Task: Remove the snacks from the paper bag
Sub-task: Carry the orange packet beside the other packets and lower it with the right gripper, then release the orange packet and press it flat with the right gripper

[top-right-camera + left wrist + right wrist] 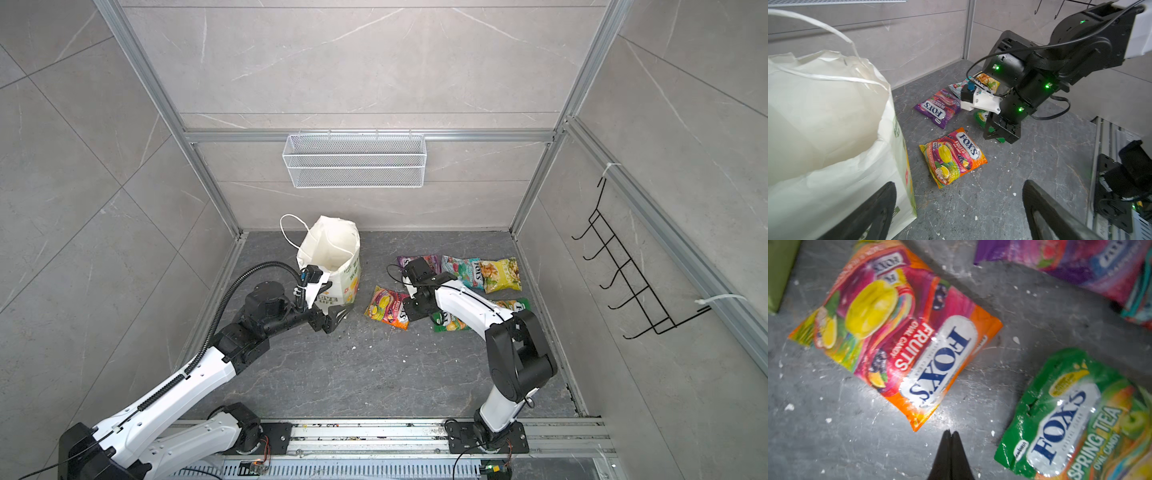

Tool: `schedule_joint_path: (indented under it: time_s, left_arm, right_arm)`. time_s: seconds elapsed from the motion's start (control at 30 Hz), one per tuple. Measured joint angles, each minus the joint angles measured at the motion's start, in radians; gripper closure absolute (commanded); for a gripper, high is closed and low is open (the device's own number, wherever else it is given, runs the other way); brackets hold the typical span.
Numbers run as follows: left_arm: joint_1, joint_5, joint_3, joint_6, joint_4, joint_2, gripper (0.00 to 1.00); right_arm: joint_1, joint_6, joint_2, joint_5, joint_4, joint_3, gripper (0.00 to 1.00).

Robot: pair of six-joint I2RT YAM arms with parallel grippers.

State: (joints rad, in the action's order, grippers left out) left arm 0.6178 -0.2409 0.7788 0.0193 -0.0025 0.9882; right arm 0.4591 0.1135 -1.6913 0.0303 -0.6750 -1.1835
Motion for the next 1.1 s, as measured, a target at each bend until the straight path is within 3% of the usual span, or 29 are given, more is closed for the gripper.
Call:
schedule_joint_path:
  time_s: [0.13, 0.27, 0.3, 0.43, 0.57, 0.7, 1.1]
  left_arm:
    - [0.0, 0.054, -0.005, 0.005, 0.005, -0.002, 0.04]
    - [0.0, 0.119, -0.015, 0.007, 0.015, -0.011, 0.04]
    - [0.0, 0.137, -0.023, 0.007, 0.022, -0.017, 0.04]
    - [0.0, 0.2, -0.04, 0.007, 0.035, -0.031, 0.04]
    - [0.0, 0.238, -0.041, 0.007, 0.042, -0.035, 0.04]
    - [0.0, 0.248, -0.041, 0.007, 0.04, -0.039, 0.04]
    - [0.0, 0.27, -0.041, 0.006, 0.041, -0.049, 0.04]
  right_arm:
    - [-0.009, 0.036, -0.009, -0.003, -0.014, -0.002, 0.69]
    - [0.021, 0.125, -0.014, -0.068, 0.002, -0.028, 0.57]
    - [0.039, 0.158, -0.024, -0.077, 0.013, -0.043, 0.47]
    - [0.144, 0.277, -0.113, -0.029, 0.041, -0.127, 0.41]
    - [0.24, 0.404, -0.212, 0.034, 0.062, -0.188, 0.38]
    - [0.258, 0.49, -0.251, 0.12, 0.088, -0.185, 0.38]
    - [0.26, 0.557, -0.246, 0.307, 0.154, -0.114, 0.44]
